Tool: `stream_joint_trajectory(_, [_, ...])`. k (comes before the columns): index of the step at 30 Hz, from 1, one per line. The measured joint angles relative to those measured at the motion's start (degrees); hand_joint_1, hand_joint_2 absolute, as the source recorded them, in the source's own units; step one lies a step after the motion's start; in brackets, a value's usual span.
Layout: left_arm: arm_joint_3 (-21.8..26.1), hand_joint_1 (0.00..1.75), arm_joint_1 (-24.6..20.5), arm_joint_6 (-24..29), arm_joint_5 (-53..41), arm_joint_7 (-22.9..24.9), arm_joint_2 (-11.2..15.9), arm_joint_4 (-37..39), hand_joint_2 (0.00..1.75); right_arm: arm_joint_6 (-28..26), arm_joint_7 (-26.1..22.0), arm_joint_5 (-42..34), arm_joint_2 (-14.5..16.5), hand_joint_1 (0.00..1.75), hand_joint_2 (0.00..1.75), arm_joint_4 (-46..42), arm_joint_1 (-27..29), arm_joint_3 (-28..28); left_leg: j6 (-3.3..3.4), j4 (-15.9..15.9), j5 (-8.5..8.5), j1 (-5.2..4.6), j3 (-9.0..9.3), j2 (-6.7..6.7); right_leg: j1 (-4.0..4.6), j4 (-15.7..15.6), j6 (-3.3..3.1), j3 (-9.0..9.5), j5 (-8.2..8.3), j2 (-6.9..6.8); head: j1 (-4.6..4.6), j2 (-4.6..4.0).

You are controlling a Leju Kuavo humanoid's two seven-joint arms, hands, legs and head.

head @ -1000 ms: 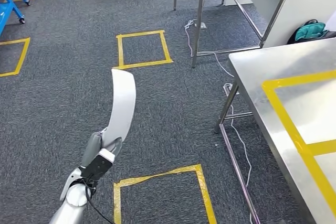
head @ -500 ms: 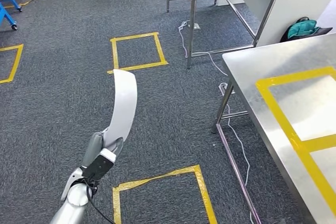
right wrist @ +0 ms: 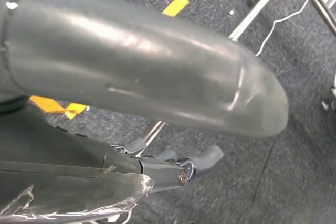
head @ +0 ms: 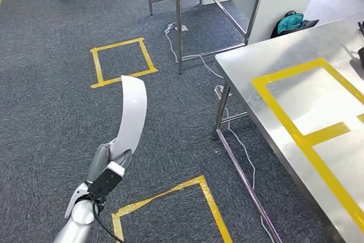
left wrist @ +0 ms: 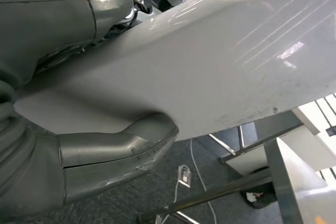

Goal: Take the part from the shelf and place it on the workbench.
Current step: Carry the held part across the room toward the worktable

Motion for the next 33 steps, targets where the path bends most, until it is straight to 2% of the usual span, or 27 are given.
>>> stream_joint_trajectory(1, [0.0, 1.75, -0.1, 0.0, 0.0, 0.0, 0.0, 0.0, 1.75, 0.0, 0.0, 0.0, 0.0, 0.00, 0.00, 0.0, 0.2, 0.0, 0.46, -0.1, 0.07, -0.08, 0.05, 0.41, -0.14, -0.1, 0.33, -0.15, 0.02, -0.21, -0.02, 0.00])
stream_joint_trajectory(3, [0.0, 1.75, -0.2, 0.1, 0.0, 0.1, -0.1, 0.0, 1.75, -0.1, 0.0, -0.1, 0.0, 0.00, 0.00, 0.1, 0.4, 0.0, 1.43, -0.3, 0.11, -0.19, 0.29, 1.36, -0.07, 2.4, 0.66, -1.51, -1.45, -2.38, 0.26, 0.00])
stream_joint_trajectory(5, [0.1, 1.75, -0.2, 0.2, 0.0, 0.2, -0.2, 0.0, 1.75, -0.2, 0.0, -0.1, 0.0, 0.00, 0.00, 0.2, 0.2, 0.2, 2.08, -0.3, -0.09, -0.53, 0.46, 2.46, 0.15, 9.5, 0.66, -4.92, -4.85, -4.85, 0.52, 0.00])
stream_joint_trajectory(6, [0.2, 1.75, -0.1, 0.2, 0.0, 0.3, -0.2, 0.0, 1.75, -0.2, 0.0, -0.1, 0.0, 0.00, 0.00, 0.2, 0.2, 0.3, 2.26, -0.3, -0.18, -0.74, 0.53, 3.05, 0.19, 13.3, 0.65, -6.86, -6.33, -5.25, 0.53, 0.00])
stream_joint_trajectory(7, [0.2, 1.75, -0.1, 0.2, 0.0, 0.4, -0.2, 0.1, 1.75, -0.3, 0.0, -0.1, -0.1, 0.00, 0.00, 0.3, 0.2, 0.4, 2.39, -0.3, -0.31, -0.93, 0.62, 3.60, 0.24, 15.8, 0.57, -8.16, -6.96, -5.39, 0.51, 0.00])
stream_joint_trajectory(8, [0.3, 1.75, -0.1, 0.2, 0.0, 0.5, -0.2, 0.1, 1.75, -0.3, 0.0, -0.1, -0.1, 0.00, 0.00, 0.3, 0.2, 0.4, 2.47, -0.3, -0.46, -1.07, 0.77, 4.11, 0.33, 16.2, 0.44, -8.40, -6.51, -5.46, 0.52, 0.00])
stream_joint_trajectory(9, [0.3, 1.75, -0.1, 0.2, 0.0, 0.6, -0.2, 0.1, 1.75, -0.4, 0.0, -0.2, -0.2, 0.00, 0.00, 0.4, 0.3, 0.5, 2.49, -0.3, -0.66, -1.17, 1.02, 4.60, 0.50, 14.3, 0.21, -7.43, -5.04, -5.63, 0.51, 0.00])
stream_joint_trajectory(10, [0.4, 1.75, -0.2, 0.2, 0.0, 0.6, -0.2, 0.2, 1.75, -0.4, 0.0, -0.2, -0.2, 0.00, 0.00, 0.4, 0.3, 0.5, 2.44, -0.3, -0.93, -1.23, 1.36, 5.08, 0.73, 10.7, -0.09, -5.54, -3.02, -6.15, 0.52, 0.00])
stream_joint_trajectory(11, [0.4, 1.75, -0.2, 0.2, 0.0, 0.7, -0.2, 0.2, 1.75, -0.4, 0.0, -0.2, -0.3, 0.00, 0.00, 0.4, 0.3, 0.5, 2.28, -0.3, -1.23, -1.34, 1.72, 5.54, 1.11, 6.7, -0.38, -3.37, -1.51, -7.27, 0.52, 0.00])
stream_joint_trajectory(12, [0.5, 1.75, -0.3, 0.2, 0.0, 0.7, -0.2, 0.2, 1.75, -0.4, 0.0, -0.2, -0.3, 0.00, 0.00, 0.4, 0.1, 0.6, 2.06, -0.3, -1.56, -1.49, 2.01, 5.93, 1.42, 3.4, -0.68, -1.49, -0.53, -8.22, 0.49, 0.00])
stream_joint_trajectory(14, [0.5, 1.75, -0.4, 0.3, 0.0, 0.8, -0.2, 0.2, 1.75, -0.3, 0.0, -0.2, -0.3, 0.00, 0.00, 0.5, -0.1, 0.6, 1.59, -0.2, -1.97, -1.75, 2.33, 6.77, 1.89, 0.8, -1.08, 0.03, -0.49, -9.04, 0.38, 0.00])
stream_joint_trajectory(16, [0.6, 1.75, -0.6, 0.3, -0.1, 0.9, -0.2, 0.2, 1.75, -0.4, 0.0, -0.2, -0.3, 0.00, 0.00, 0.6, 0.0, 0.6, 1.06, -0.4, -2.33, -1.74, 2.69, 7.58, 1.80, 0.4, -1.55, 0.26, -0.52, -7.85, 0.32, 0.01])
stream_joint_trajectory(18, [0.6, 1.75, -0.9, 0.3, -0.1, 0.9, -0.3, 0.2, 1.75, -0.4, 0.0, -0.1, -0.4, 0.00, 0.00, 0.7, 0.0, 0.7, 0.36, 1.3, -3.47, -1.59, 2.41, 6.47, 1.43, -0.1, -2.12, 1.04, -0.63, -6.76, 0.11, 0.01])
stream_joint_trajectory(19, [0.6, 1.75, -1.0, 0.3, -0.1, 0.9, -0.2, 0.2, 1.75, -0.4, 0.0, 0.0, -0.4, 0.00, 0.00, 0.8, 0.0, 0.6, 0.03, 3.9, -4.69, -1.47, 1.18, 5.35, 1.20, -0.3, -2.37, 1.48, -0.72, -6.22, -0.03, 0.01])
stream_joint_trajectory(21, [0.7, 1.75, -1.0, 0.4, -0.1, 0.9, 0.0, 0.3, 1.75, -0.4, 0.0, 0.1, -0.5, 0.00, 0.00, 1.1, -0.2, 0.6, -0.39, 12.0, -7.42, -1.23, -3.64, 3.65, 0.97, -0.3, -2.66, 1.91, -1.07, -5.04, -0.25, 0.00])
stream_joint_trajectory(22, [0.7, 1.75, -1.0, 0.4, -0.1, 0.9, 0.1, 0.4, 1.75, -0.4, 0.0, 0.1, -0.5, 0.00, 0.00, 1.3, -0.2, 0.6, -0.54, 15.3, -7.94, -1.10, -6.03, 3.39, 0.86, -0.3, -2.70, 2.10, -1.28, -4.35, -0.28, 0.00])
stream_joint_trajectory(23, [0.7, 1.75, -1.0, 0.4, -0.1, 0.9, 0.1, 0.5, 1.75, -0.6, 0.0, 0.3, -0.5, 0.00, 0.00, 1.5, -0.2, 0.6, -0.65, 16.6, -7.25, -0.97, -7.56, 3.27, 0.75, -0.3, -2.62, 2.37, -1.53, -3.65, -0.31, 0.00])
stream_joint_trajectory(24, [0.8, 1.75, -1.1, 0.4, -0.1, 0.9, 0.2, 0.7, 1.75, -0.7, 0.0, 0.4, -0.6, 0.00, 0.00, 1.9, -0.1, 0.6, -0.74, 15.6, -5.41, -0.82, -7.91, 3.19, 0.61, -0.3, -2.48, 2.74, -1.81, -2.96, -0.32, 0.00])
stream_joint_trajectory(25, [0.8, 1.75, -1.2, 0.4, -0.1, 0.9, 0.2, 0.8, 1.75, -0.9, 0.0, 0.6, -0.7, 0.00, 0.00, 2.3, -0.1, 0.6, -0.85, 12.6, -2.73, -0.64, -7.09, 2.99, 0.44, -0.3, -2.25, 3.22, -2.14, -2.29, -0.31, 0.00])
stream_joint_trajectory(26, [0.8, 1.75, -1.3, 0.5, -0.1, 0.9, 0.3, 0.9, 1.75, -1.1, 0.0, 0.8, -0.8, 0.00, 0.00, 2.7, -0.2, 0.6, -1.03, 8.5, -0.05, -0.35, -5.67, 2.33, 0.32, -0.3, -1.92, 3.50, -2.52, -1.65, -0.35, 0.00])
stream_joint_trajectory(27, [0.8, 1.75, -1.5, 0.5, -0.1, 0.9, 0.3, 1.1, 1.75, -1.2, 0.0, 1.0, -0.9, 0.00, 0.00, 3.0, -0.2, 0.6, -1.07, 4.6, 1.51, -0.12, -4.10, 1.55, 0.27, -0.2, -1.51, 3.81, -3.01, -1.03, -0.42, 0.00])
stream_joint_trajectory(28, [0.8, 1.75, -1.6, 0.5, -0.1, 0.9, 0.4, 1.2, 1.75, -1.3, 0.0, 1.1, -1.0, 0.00, 0.00, 3.3, -0.3, 0.6, -0.92, 1.8, 2.24, 0.01, -2.89, 0.87, 0.23, -0.3, -1.07, 3.91, -3.38, -0.49, -0.45, 0.00])
stream_joint_trajectory(29, [0.8, 1.75, -1.8, 0.6, -0.1, 0.9, 0.4, 1.3, 1.75, -1.4, 0.1, 1.2, -1.1, 0.00, 0.00, 3.6, -0.3, 0.6, -0.58, 0.2, 2.10, 0.06, -2.23, 0.40, 0.22, -0.3, -0.59, 4.08, -3.52, -0.06, -0.60, 0.00])
stream_joint_trajectory(31, [0.8, 1.75, -2.1, 0.7, -0.1, 1.0, 0.4, 1.5, 1.75, -1.7, 0.3, 1.7, -1.4, 0.00, 0.00, 4.4, -0.2, 0.5, 0.55, -0.2, 1.40, -0.09, -1.72, 0.76, 0.15, -0.6, 0.15, 4.50, -3.56, 0.27, -0.69, 0.00])
stream_joint_trajectory(33, [0.9, 1.75, -2.3, 1.1, 0.0, 0.9, 0.3, 1.6, 1.75, -2.0, 0.7, 2.3, -1.9, 0.00, 0.00, 5.3, -0.2, 0.5, 1.54, -0.4, 0.97, -0.15, -0.85, 1.33, 0.29, 0.8, 0.53, 4.12, -4.35, -1.64, -0.48, 0.01])
